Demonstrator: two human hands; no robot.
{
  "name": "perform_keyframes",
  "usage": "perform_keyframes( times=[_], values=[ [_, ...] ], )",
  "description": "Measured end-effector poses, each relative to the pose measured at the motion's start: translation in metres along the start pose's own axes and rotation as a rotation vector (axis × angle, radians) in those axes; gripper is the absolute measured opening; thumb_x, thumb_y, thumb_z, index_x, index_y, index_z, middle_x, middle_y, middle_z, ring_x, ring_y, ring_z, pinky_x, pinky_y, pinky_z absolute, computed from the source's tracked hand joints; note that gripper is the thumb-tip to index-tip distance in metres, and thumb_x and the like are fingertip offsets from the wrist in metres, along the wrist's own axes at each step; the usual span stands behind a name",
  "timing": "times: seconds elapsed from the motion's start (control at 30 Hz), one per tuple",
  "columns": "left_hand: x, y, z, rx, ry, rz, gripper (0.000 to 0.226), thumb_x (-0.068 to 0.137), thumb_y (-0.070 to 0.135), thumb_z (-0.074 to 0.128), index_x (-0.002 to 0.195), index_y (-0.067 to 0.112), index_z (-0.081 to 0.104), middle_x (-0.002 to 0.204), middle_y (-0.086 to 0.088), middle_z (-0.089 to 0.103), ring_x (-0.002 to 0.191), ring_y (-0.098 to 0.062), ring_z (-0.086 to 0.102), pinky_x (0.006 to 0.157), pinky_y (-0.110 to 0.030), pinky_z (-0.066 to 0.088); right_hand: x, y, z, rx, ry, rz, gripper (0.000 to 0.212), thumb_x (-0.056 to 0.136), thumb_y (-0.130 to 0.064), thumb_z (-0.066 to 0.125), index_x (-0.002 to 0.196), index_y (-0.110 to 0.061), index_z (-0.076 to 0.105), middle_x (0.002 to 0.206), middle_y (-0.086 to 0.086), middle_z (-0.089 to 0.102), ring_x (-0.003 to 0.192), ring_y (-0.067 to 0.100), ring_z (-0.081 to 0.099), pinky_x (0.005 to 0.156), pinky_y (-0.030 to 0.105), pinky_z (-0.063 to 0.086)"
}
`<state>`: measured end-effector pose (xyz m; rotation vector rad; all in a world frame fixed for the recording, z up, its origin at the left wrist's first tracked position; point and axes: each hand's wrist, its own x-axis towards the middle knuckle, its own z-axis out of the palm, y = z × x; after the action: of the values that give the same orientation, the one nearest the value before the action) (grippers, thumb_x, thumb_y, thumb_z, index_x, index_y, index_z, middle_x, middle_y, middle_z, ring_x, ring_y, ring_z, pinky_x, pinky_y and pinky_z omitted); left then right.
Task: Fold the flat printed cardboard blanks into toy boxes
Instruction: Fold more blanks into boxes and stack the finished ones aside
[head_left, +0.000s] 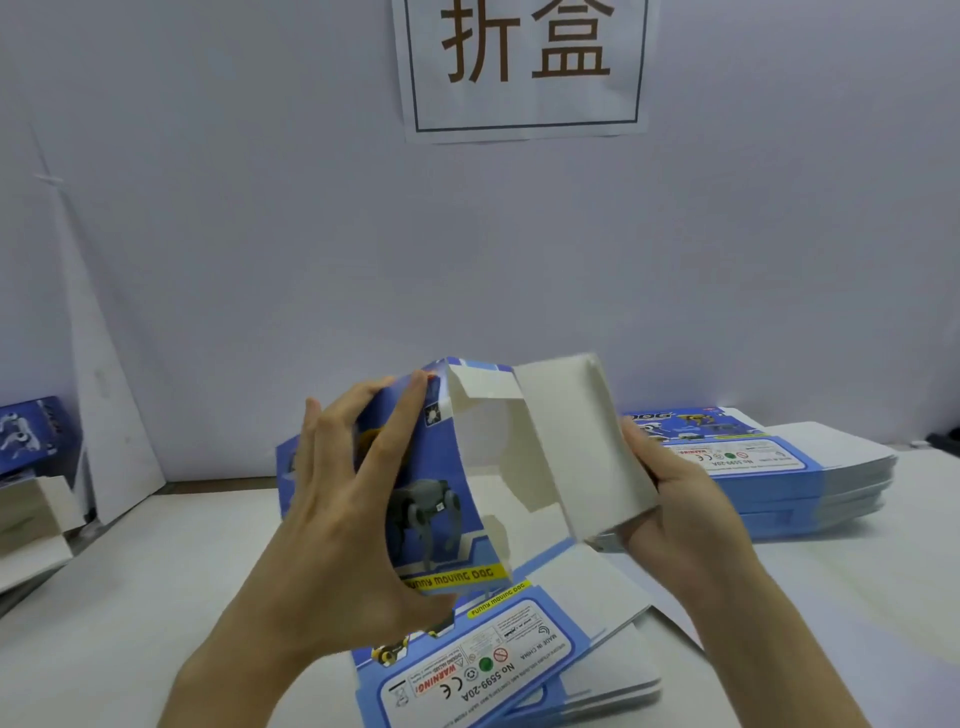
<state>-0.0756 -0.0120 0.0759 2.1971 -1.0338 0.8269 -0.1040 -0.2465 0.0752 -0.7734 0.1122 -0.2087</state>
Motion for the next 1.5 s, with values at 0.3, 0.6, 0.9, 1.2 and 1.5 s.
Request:
perform_keyframes(
  times=[0.3,0.6,0.9,1.2,1.5],
  values=[
    [-0.002,0.008,-0.002,-0.035,-0.023,-0.030,0.127,0.045,0.067,0.072,0.149,0.050,0.000,0.143,0.018,0.010,0.134,-0.007,0.026,0.097,-0.030,0.044,0.001,0.000,0.002,0.106,0.040,0.087,0.029,0.077,-0.020,0.064,0.100,-0.004,0.071,0.088,0.013,0.074,0.067,0.021,0.072,0.054,0.035,0.060],
    [0.003,0.024,0.006,0.238,0.030,-0.025,0.125,0.047,0.072,0.058,0.154,0.029,0.009,0.142,-0.005,0.023,0.126,-0.025,0.033,0.096,-0.036,0.029,-0.052,0.011,0.042,-0.689,-0.138,-0.713,0.028,0.086,-0.027,0.061,0.110,-0.035,0.072,0.103,-0.007,0.072,0.092,0.001,0.067,0.068,0.013,0.051],
    [0.004,0.028,0.004,0.247,0.076,-0.017,0.121,0.051,0.074,0.057,0.152,0.024,0.014,0.141,-0.009,0.024,0.125,-0.025,0.032,0.099,-0.034,0.030,-0.053,0.029,0.047,-0.834,-0.210,-0.840,0.035,0.093,-0.024,0.052,0.125,-0.034,0.062,0.123,-0.016,0.061,0.112,-0.003,0.056,0.072,0.006,0.049],
    [0.005,0.028,0.004,0.274,0.131,-0.032,0.118,0.050,0.066,0.059,0.151,0.015,0.025,0.135,-0.016,0.031,0.119,-0.030,0.033,0.097,-0.045,0.034,-0.054,0.032,0.046,-0.940,-0.358,-0.742,0.051,0.087,-0.036,0.056,0.137,-0.042,0.049,0.137,-0.024,0.047,0.129,0.001,0.045,0.097,0.027,0.049],
    [0.003,0.029,0.008,0.223,0.150,-0.015,0.125,0.047,0.060,0.073,0.151,0.010,0.024,0.136,-0.016,0.029,0.121,-0.030,0.034,0.097,-0.040,0.034,-0.056,0.033,0.047,-1.078,-0.327,-0.901,0.052,0.086,-0.021,0.056,0.136,-0.036,0.050,0.137,-0.017,0.046,0.126,-0.004,0.044,0.090,0.005,0.041]
  ],
)
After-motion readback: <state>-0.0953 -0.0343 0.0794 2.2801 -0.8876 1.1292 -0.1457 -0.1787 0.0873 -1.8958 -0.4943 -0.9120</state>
